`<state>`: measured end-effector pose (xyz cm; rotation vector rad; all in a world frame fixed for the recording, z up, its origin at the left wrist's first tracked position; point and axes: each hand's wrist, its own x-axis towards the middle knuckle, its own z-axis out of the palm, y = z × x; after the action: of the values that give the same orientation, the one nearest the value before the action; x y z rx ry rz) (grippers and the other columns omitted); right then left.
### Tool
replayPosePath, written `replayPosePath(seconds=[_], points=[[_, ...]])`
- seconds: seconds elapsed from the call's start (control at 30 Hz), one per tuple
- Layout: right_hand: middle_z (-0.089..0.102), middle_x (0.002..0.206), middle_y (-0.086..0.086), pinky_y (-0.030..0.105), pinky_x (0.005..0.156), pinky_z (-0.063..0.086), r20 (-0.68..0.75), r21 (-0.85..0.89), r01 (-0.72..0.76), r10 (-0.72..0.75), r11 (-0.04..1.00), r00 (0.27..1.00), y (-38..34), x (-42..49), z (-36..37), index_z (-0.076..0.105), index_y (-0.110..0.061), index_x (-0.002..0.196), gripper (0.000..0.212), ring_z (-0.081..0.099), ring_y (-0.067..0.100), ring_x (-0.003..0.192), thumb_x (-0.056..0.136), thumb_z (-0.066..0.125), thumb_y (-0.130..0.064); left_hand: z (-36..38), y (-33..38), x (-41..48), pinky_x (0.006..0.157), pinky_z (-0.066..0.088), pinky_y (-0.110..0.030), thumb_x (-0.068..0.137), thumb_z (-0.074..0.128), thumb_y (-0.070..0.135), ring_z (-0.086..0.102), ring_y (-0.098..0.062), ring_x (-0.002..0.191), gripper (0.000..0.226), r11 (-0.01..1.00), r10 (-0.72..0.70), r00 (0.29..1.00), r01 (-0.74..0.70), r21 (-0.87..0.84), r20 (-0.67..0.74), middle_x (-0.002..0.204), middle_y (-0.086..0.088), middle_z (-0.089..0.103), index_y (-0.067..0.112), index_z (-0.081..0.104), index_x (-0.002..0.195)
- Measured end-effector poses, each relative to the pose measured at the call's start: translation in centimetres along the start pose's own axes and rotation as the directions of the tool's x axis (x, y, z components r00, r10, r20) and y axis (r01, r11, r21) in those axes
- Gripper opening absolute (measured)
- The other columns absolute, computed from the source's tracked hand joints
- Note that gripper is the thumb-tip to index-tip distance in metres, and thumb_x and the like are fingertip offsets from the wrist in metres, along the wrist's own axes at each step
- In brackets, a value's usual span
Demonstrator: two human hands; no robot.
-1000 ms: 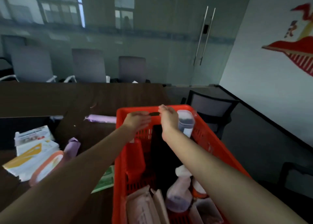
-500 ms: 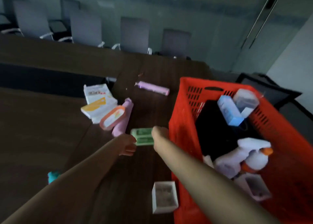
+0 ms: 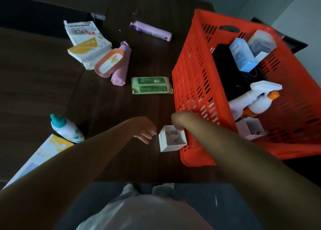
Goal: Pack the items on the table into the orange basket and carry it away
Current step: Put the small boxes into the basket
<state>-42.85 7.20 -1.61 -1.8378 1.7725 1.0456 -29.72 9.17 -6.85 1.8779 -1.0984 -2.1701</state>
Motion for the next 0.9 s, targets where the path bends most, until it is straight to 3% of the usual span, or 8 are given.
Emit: replayPosePath(seconds=[0.27, 0.37, 0.43, 0.53, 0.6, 0.67, 0.8, 0.9], points=[[0.060, 0.128, 0.015, 0.028, 0.086, 0.050, -0.067, -0.202, 0.130, -0.146, 0.971, 0.987, 0.3, -0.6, 0.0, 0.059, 0.001, 0.122, 0.033, 0.059, 0.027, 0.118, 0.090, 0.057, -0.005, -1.3, -1.1, -0.9, 0.102, 0.044, -0.053, 0.098, 0.034, -0.004, 0.044, -0.038, 0.132, 0.039, 1.000, -0.017, 1.000, 0.017, -0.003, -0.018, 0.141, -0.024, 0.045, -0.005, 0.042, 0.136], [0.063, 0.124, 0.019, 0.012, 0.041, 0.045, -0.023, -0.170, 0.172, -0.179, 0.970, 0.984, -0.6, -1.2, -2.3, 0.058, 0.006, 0.121, 0.031, 0.063, 0.029, 0.113, 0.093, 0.048, 0.000, -3.0, -0.5, -2.2, 0.103, 0.041, -0.057, 0.097, 0.038, -0.002, 0.046, -0.043, 0.127, 0.036, 0.998, -0.016, 0.998, 0.012, -0.065, -0.055, 0.135, -0.027, 0.047, -0.006, 0.046, 0.132], [0.063, 0.121, 0.021, 0.014, 0.025, 0.034, -0.044, -0.109, 0.215, -0.220, 0.971, 0.974, -1.5, -1.4, -4.4, 0.057, 0.005, 0.122, 0.032, 0.066, 0.031, 0.104, 0.092, 0.048, 0.001, -4.3, 0.6, -3.7, 0.104, 0.040, -0.056, 0.097, 0.040, 0.002, 0.051, -0.041, 0.115, 0.031, 0.996, 0.011, 0.998, -0.015, -0.086, -0.057, 0.123, -0.027, 0.051, -0.005, 0.051, 0.125], [0.068, 0.106, 0.024, 0.024, 0.038, 0.046, -0.133, -0.057, 0.264, -0.269, 0.963, 0.954, -2.2, -2.5, -10.5, 0.057, 0.006, 0.122, 0.036, 0.069, 0.030, 0.073, 0.089, 0.044, 0.004, -7.2, 4.9, -6.5, 0.092, 0.053, -0.044, 0.096, 0.046, 0.013, 0.062, -0.027, 0.089, 0.021, 0.993, 0.092, 0.983, -0.103, -0.061, -0.162, 0.100, -0.014, 0.064, 0.000, 0.061, 0.104], [0.069, 0.088, 0.023, 0.026, 0.043, 0.049, -0.185, -0.019, 0.314, -0.312, 0.949, 0.932, -1.5, -4.1, -15.5, 0.062, 0.010, 0.113, 0.034, 0.072, 0.024, 0.060, 0.087, 0.040, 0.005, -8.6, 8.8, -9.1, 0.062, 0.058, -0.036, 0.094, 0.048, 0.014, 0.061, -0.020, 0.068, 0.017, 0.976, 0.156, 0.952, -0.190, -0.109, -0.263, 0.078, -0.009, 0.065, 0.007, 0.063, 0.094], [0.070, 0.092, 0.023, 0.020, 0.038, 0.048, -0.275, 0.001, 0.357, -0.343, 0.934, 0.898, 0.3, -6.0, -20.3, 0.066, 0.003, 0.103, 0.027, 0.069, 0.012, 0.048, 0.087, 0.044, 0.002, -9.2, 13.1, -11.9, 0.039, 0.046, -0.024, 0.092, 0.043, 0.015, 0.050, -0.014, 0.042, 0.020, 0.937, 0.267, 0.883, -0.332, -0.111, -0.386, 0.050, -0.004, 0.054, 0.009, 0.057, 0.079], [0.068, 0.065, 0.016, 0.018, 0.038, 0.049, -0.412, 0.085, 0.369, -0.304, 0.926, 0.859, 6.7, -9.0, -26.5, 0.056, -0.001, 0.085, 0.017, 0.067, 0.012, 0.045, 0.088, 0.041, 0.007, -7.7, 20.5, -16.2, 0.041, 0.048, -0.019, 0.093, 0.040, 0.008, 0.053, -0.009, 0.034, 0.027, 0.836, 0.473, 0.784, -0.543, -0.076, -0.401, 0.044, 0.000, 0.057, 0.010, 0.060, 0.074], [0.067, 0.082, 0.029, 0.021, 0.044, 0.053, -0.427, 0.212, 0.377, -0.262, 0.902, 0.866, 12.7, -9.9, -28.0, 0.056, 0.010, 0.100, 0.019, 0.064, 0.010, 0.040, 0.089, 0.041, 0.009, -4.8, 25.2, -17.3, 0.074, 0.056, -0.038, 0.092, 0.046, 0.008, 0.067, -0.025, 0.081, 0.020, 0.800, 0.564, 0.735, -0.599, 0.031, -0.376, 0.085, -0.009, 0.068, 0.004, 0.065, 0.097]])
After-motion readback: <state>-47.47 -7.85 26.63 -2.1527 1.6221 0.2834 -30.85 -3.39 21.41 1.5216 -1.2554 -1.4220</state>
